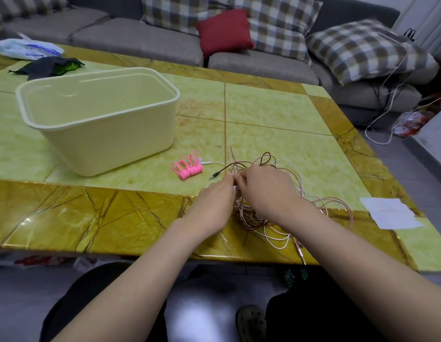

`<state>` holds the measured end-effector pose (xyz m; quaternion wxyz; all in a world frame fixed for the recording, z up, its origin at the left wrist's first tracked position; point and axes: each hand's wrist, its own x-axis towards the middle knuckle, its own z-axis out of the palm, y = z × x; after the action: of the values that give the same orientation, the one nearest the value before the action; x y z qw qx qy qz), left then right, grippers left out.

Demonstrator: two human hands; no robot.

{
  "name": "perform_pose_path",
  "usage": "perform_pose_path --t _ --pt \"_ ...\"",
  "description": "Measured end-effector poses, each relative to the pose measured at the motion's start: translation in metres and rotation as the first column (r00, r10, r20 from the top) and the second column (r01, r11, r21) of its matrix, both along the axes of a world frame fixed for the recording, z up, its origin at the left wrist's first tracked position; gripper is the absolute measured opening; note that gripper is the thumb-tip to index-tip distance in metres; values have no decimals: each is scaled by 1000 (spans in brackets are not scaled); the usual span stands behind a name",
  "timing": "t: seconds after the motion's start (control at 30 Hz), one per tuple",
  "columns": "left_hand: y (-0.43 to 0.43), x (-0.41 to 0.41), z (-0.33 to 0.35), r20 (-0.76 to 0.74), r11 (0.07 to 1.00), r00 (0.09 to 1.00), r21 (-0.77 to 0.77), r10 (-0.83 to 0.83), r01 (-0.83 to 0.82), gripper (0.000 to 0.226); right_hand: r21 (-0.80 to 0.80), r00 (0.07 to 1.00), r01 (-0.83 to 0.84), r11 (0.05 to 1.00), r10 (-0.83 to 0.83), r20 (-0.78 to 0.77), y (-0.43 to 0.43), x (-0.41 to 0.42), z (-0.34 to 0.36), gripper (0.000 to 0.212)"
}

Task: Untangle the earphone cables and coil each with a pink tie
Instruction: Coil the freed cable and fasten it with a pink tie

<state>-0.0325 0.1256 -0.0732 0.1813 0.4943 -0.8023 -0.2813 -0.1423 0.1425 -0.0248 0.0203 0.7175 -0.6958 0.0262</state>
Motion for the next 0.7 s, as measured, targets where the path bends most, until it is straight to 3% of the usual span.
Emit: perform_pose_path --t 0.1,0.17,0.37,0.57,0.7 --pt "3 -1 3 -102 996 994 78 48 -40 10 21 999 -10 1000 11 -44 1 1 0 39" --pt "5 -2 6 -133 996 989 68 69 -60 15 27 999 -1 1000 2 -54 1 0 1 38" --pt "5 1 3 -27 1000 1000 1 -4 4 7 91 997 11 996 -5 -71 0 -2 0 41" --pt "2 0 2 -66 998 998 57 24 -20 12 111 1000 -5 994 8 -23 4 -1 2 34" --pt "1 -1 1 -12 997 997 31 76 -75 10 132 999 -24 991 20 31 9 7 10 27"
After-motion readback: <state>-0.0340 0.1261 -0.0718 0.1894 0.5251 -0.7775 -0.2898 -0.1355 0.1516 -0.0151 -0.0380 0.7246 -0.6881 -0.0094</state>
